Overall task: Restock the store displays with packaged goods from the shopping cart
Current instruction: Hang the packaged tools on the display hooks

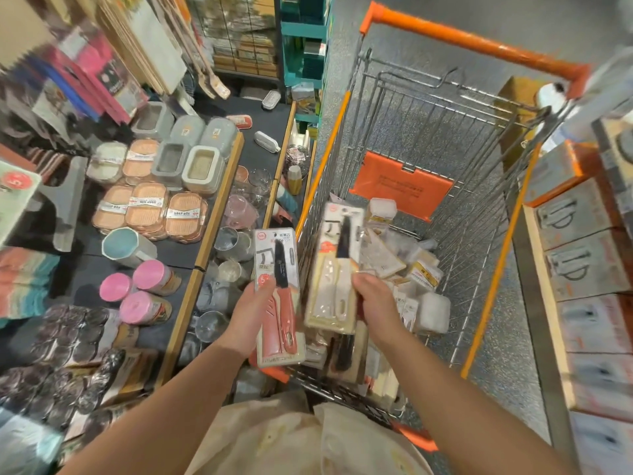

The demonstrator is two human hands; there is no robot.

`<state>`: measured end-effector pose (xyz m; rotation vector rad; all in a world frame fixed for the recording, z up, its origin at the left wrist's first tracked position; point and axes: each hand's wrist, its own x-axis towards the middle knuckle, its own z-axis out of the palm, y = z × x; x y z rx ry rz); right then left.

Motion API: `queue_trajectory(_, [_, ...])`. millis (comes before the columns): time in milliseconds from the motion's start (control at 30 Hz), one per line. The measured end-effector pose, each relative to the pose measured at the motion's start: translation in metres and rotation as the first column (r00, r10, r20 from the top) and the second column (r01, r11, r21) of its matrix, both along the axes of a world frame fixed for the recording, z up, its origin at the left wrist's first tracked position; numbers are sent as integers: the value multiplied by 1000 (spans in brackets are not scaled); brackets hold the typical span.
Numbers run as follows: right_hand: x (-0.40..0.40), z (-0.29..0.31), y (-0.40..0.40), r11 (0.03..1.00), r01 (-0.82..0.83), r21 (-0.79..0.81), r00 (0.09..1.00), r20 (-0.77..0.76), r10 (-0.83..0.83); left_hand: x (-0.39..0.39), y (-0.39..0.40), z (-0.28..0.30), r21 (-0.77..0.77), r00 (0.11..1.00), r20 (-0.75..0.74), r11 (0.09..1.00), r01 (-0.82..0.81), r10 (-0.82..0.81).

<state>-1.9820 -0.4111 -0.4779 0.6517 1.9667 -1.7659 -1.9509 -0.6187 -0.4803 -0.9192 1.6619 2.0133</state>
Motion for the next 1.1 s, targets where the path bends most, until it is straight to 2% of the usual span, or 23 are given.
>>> queue_trajectory(67, [5,6,-13,986,-163,31,987,-9,163,0,2,1,51,1000,1,998,-29,29])
queue_trajectory(167, [12,11,-33,960,-280,-16,960,14,281,2,0,-2,150,999,-32,989,-9,14])
queue_trajectory(300, [17,3,-48,907,-421,-29,905,57,422,4,1,-2,130,995,-81,989,75,-65])
queue_trajectory(367, [18,1,-48,923,-362,-127,918,120,377,7,-4,-5,51,996,-78,998,39,-35])
queue_trajectory(433, [16,-6,-40,968,-184,-169,954,205,218,8,-11,-9,-38,999,-50,999,8,-10])
queue_trajectory(533, [8,-30,-16,991,125,-45,940,325,-104,9,-20,-9,-119,1000,-24,993,-21,18])
queue_trajectory(633, [0,-52,-1,977,195,85,904,371,-213,9,-29,-11,-155,1000,-8,988,-20,19])
queue_trajectory(800, [-16,-63,-6,992,124,34,900,417,-127,9,-32,-14,-140,999,18,989,-40,43])
queue_trajectory(1100, [-44,-62,-20,984,-30,178,954,298,-24,11,-33,2,-149,995,-54,986,80,-88])
